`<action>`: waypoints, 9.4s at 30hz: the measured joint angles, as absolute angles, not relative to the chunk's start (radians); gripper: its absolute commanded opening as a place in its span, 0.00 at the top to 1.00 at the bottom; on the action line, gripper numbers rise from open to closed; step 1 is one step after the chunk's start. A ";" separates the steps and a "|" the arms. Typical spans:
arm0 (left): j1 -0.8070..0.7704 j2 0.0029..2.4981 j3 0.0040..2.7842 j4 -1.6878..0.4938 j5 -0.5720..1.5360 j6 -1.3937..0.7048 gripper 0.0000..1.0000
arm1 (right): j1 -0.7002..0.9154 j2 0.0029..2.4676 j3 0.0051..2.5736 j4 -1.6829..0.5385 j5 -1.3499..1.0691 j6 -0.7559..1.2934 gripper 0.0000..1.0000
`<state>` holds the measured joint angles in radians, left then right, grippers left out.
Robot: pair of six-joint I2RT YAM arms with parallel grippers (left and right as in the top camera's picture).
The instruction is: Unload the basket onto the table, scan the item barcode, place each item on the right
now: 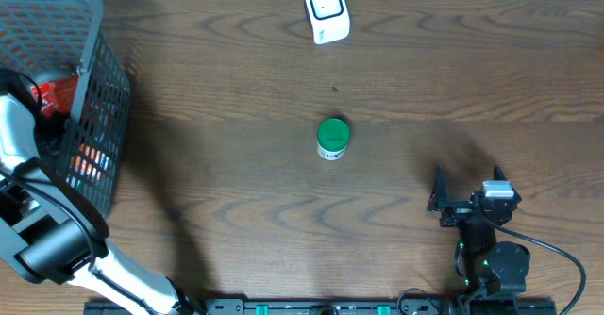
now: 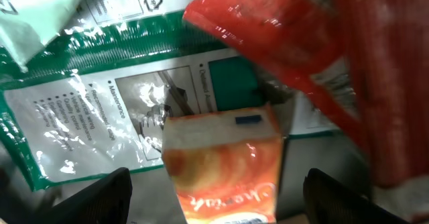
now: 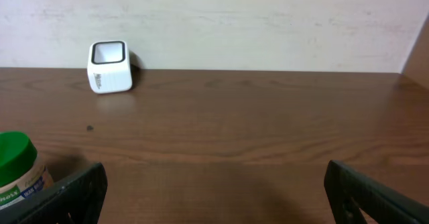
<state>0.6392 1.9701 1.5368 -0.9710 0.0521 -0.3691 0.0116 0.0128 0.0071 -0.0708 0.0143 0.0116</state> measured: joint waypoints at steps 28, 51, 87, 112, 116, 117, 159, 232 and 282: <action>0.660 1.829 1.553 -0.854 -0.138 -0.365 0.55 | 0.012 0.013 0.007 -0.071 0.014 0.012 0.01; 0.658 1.867 1.555 -0.763 -0.004 -0.263 0.27 | 0.012 0.013 0.007 -0.071 0.014 0.012 0.01; 0.597 2.001 1.531 -0.803 -0.195 -0.254 0.42 | 0.012 0.013 0.007 -0.071 0.014 0.012 0.01; 0.601 1.952 1.531 -0.788 -0.210 -0.240 0.92 | 0.012 0.013 0.007 -0.071 0.014 0.012 0.01; 0.620 1.950 1.531 -0.806 -0.209 -0.238 0.93 | 0.012 0.013 0.007 -0.071 0.014 0.012 0.01; 0.628 1.950 1.531 -0.809 -0.209 -0.240 0.92 | 0.012 0.013 0.007 -0.071 0.014 0.011 0.01; 0.106 1.360 1.488 -0.962 0.744 -0.288 0.93 | 0.012 0.013 0.007 -0.071 0.014 0.012 0.01; -0.380 1.944 1.425 -0.726 0.375 -0.123 0.85 | 0.012 0.013 0.007 -0.071 0.014 0.012 0.01; -0.380 1.999 1.335 -0.647 0.147 -0.210 0.89 | 0.012 0.013 0.007 -0.071 0.014 0.012 0.01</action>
<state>-0.3798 1.9987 1.3354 -0.6468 0.1471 -0.2100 0.0116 0.0128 0.0071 -0.0708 0.0143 0.0116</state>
